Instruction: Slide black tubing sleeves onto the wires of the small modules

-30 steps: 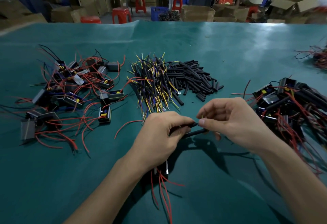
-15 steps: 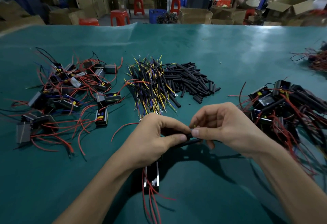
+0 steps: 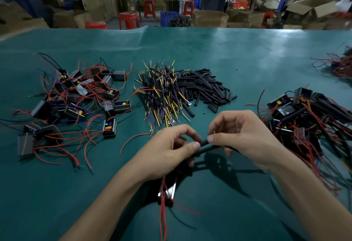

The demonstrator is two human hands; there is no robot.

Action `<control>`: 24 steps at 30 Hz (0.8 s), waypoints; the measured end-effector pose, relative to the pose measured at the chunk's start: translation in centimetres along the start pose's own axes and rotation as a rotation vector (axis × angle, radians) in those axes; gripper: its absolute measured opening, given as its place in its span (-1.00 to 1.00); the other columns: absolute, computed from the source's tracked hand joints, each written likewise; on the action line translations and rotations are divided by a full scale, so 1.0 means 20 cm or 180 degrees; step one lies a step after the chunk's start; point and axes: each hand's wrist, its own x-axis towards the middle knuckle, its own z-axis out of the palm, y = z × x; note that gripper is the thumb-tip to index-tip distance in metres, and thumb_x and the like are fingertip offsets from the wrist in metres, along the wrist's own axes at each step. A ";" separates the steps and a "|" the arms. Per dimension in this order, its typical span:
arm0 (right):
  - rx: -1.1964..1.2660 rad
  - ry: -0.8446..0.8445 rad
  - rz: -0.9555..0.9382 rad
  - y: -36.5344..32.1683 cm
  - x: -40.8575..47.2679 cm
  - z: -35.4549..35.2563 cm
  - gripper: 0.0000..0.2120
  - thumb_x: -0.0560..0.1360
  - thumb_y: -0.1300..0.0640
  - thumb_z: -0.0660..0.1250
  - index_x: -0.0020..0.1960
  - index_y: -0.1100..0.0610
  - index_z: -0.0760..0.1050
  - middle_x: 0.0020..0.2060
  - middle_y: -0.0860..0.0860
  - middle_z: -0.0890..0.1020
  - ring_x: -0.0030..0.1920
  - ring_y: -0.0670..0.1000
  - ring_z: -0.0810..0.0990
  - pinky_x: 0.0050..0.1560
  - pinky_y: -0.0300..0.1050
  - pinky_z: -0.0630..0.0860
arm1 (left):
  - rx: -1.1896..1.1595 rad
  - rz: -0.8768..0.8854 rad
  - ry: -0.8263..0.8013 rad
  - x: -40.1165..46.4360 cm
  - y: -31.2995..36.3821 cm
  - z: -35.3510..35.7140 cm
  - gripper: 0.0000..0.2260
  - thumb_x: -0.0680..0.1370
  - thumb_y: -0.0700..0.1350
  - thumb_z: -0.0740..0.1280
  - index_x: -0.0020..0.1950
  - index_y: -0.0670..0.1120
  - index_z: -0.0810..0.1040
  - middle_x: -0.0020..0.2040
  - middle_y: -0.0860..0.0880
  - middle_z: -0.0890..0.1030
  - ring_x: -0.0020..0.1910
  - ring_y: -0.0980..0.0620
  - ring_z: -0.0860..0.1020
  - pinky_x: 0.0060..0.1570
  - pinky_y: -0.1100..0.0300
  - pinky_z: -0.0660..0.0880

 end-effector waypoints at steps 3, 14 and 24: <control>0.0126 0.0102 0.0013 0.00 0.01 -0.02 -0.83 0.40 0.45 0.51 -0.24 0.22 0.63 -0.38 0.13 0.61 -0.42 -0.03 0.53 -0.49 -0.17 0.44 | -0.0185 -0.0065 -0.0003 0.01 -0.02 -0.02 -0.93 0.62 -0.21 0.35 0.09 -0.13 0.59 -0.33 0.01 0.58 -0.32 0.08 0.54 -0.27 0.24 0.49; -0.0051 0.0373 0.0141 -0.04 -0.01 -0.09 -0.77 0.42 0.49 0.44 -0.03 0.24 0.64 -0.32 0.17 0.63 -0.36 0.04 0.52 -0.43 -0.15 0.48 | -0.0404 0.0035 0.0446 0.02 -0.04 0.03 -0.91 0.62 -0.32 0.32 0.06 -0.19 0.59 -0.24 0.00 0.62 -0.23 0.17 0.62 -0.15 0.35 0.51; -0.0757 0.0184 0.0129 -0.13 -0.08 -0.11 -0.93 0.46 0.36 0.50 -0.17 0.27 0.64 -0.42 0.10 0.65 -0.44 0.03 0.60 -0.34 -0.23 0.53 | -0.0421 0.0331 0.0904 0.01 -0.02 0.07 -0.87 0.58 -0.35 0.37 0.00 -0.14 0.51 -0.29 0.07 0.63 -0.21 0.13 0.66 -0.16 0.34 0.51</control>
